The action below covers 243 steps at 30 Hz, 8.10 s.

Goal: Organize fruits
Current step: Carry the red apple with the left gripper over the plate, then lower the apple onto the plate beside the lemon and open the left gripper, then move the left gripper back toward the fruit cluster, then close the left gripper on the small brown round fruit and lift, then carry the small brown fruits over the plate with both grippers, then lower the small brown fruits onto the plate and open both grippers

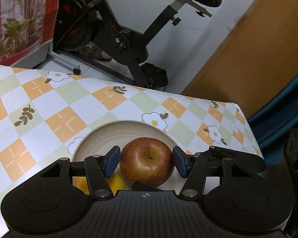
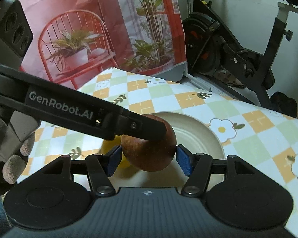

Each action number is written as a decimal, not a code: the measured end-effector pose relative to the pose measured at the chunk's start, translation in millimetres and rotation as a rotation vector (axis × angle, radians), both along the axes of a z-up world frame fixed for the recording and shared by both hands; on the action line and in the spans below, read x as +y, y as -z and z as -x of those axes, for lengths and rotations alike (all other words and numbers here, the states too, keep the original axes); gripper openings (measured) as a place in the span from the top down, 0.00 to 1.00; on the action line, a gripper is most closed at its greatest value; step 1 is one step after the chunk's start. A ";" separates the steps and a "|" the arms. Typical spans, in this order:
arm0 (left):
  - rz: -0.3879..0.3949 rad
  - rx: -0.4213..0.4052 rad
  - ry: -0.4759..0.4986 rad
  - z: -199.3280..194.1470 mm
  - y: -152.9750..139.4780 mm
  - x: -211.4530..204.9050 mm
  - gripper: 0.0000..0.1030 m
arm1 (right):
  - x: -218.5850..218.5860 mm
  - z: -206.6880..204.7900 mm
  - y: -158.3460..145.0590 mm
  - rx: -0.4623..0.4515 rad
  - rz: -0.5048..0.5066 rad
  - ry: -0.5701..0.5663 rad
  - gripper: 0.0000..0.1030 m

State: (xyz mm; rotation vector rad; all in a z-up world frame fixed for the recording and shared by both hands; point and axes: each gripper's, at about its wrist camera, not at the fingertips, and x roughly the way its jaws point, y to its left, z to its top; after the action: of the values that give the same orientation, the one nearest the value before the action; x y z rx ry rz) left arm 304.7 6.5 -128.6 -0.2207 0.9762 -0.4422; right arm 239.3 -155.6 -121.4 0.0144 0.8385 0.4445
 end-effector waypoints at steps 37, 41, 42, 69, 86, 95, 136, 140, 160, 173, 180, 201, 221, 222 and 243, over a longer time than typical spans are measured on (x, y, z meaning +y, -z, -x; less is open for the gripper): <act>-0.035 0.005 -0.154 -12.1 20.5 26.0 0.40 | 20.0 -33.7 15.5 -0.021 0.061 0.027 0.41; -0.039 0.002 -0.173 -8.2 19.3 26.2 0.40 | 10.0 -23.2 10.9 -0.030 0.071 0.030 0.41; -0.040 0.000 -0.176 -6.9 19.1 26.6 0.40 | 7.2 -19.3 9.2 -0.033 0.070 0.029 0.41; -0.052 -0.170 -0.122 126.0 -47.8 50.8 0.42 | -44.6 108.0 -47.6 -0.154 -0.151 0.139 0.39; -0.182 -0.224 -0.100 231.7 -21.8 63.5 0.54 | -34.9 191.4 -28.7 -0.158 -0.080 0.118 0.48; -0.197 -0.215 -0.092 262.2 -0.5 66.0 0.59 | -37.0 225.2 -14.5 -0.105 -0.001 0.097 0.66; -0.221 -0.197 -0.077 277.6 25.3 58.1 0.57 | -16.9 253.4 31.5 -0.027 0.113 0.027 0.66; -0.202 -0.203 -0.022 278.7 26.5 52.7 0.57 | -17.9 252.9 32.8 -0.024 0.112 0.031 0.66; -0.158 -0.142 0.004 268.8 41.2 49.1 0.76 | -17.0 250.8 35.0 -0.020 0.101 0.034 0.72; -0.168 -0.131 0.006 267.6 43.6 47.3 0.74 | -17.6 249.1 39.2 -0.008 0.085 0.053 0.72; -0.169 -0.121 0.010 266.6 46.6 45.7 0.73 | -19.7 249.4 38.8 -0.009 0.085 0.058 0.72; -0.070 -0.264 -0.090 254.2 -12.8 65.5 0.73 | -45.7 243.1 -7.8 -0.103 -0.030 0.133 0.73; -0.091 -0.398 -0.115 190.9 -54.4 57.9 0.73 | -54.6 160.3 -47.9 -0.234 -0.008 0.097 0.73; -0.099 -0.396 -0.111 186.2 -52.0 56.5 0.73 | -53.9 156.3 -45.2 -0.228 -0.012 0.091 0.73; -0.217 -0.181 0.129 95.2 22.1 -5.0 0.73 | -27.7 8.3 23.3 -0.032 0.121 0.019 0.73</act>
State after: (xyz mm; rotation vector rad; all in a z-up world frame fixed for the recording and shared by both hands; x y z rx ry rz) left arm 209.6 1.5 -150.7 0.0776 0.8557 -0.4616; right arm 231.0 -183.3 -144.7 -0.0965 0.8317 0.3743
